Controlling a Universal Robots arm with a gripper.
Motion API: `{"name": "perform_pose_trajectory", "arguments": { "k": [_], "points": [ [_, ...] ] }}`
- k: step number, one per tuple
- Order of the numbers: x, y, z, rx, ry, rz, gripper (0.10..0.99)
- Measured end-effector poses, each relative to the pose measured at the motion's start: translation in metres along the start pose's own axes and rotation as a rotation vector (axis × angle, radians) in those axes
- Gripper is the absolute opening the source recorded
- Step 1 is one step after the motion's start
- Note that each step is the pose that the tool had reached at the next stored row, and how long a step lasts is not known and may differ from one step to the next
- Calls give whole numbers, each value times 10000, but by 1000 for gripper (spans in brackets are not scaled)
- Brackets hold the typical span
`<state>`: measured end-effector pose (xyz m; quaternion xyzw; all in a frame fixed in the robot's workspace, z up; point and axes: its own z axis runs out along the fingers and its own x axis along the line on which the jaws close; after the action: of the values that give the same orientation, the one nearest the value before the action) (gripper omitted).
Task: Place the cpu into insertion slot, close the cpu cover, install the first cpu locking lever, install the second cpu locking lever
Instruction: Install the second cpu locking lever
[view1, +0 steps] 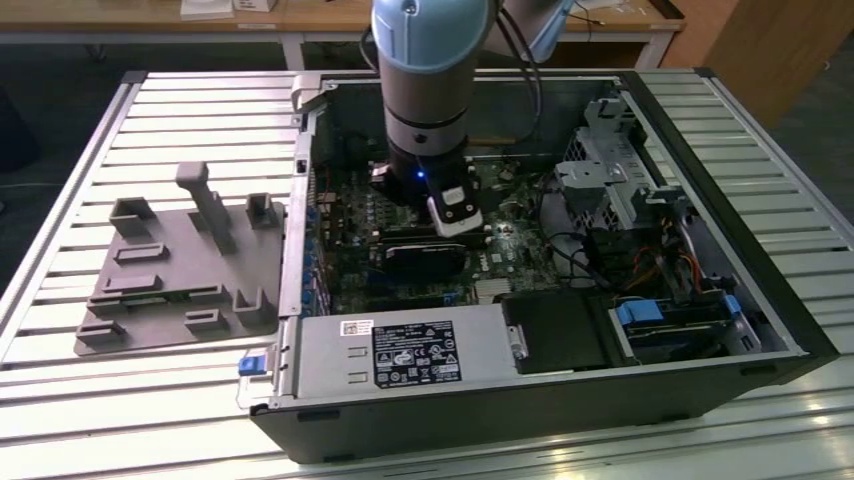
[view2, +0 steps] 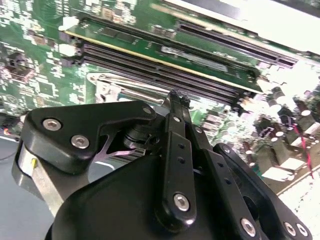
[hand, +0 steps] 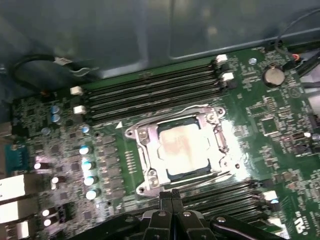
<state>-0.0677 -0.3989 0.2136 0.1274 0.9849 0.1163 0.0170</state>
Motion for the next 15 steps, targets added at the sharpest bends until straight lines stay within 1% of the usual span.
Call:
{"name": "perform_pose_trajectory", "arguments": {
  "k": [6, 8, 11, 12, 13, 15],
  "points": [
    [-116, 43, 11, 0, -24, 98, 102],
    [-117, 71, 18, 9, -29, 108, 102],
    [-105, 119, 29, 52, -40, 104, 102],
    [-99, 139, 34, 79, -47, 102, 102],
    [-93, 164, 40, 130, -61, 98, 102],
    [-80, 208, 50, 299, -104, 87, 102]
  ]
}}
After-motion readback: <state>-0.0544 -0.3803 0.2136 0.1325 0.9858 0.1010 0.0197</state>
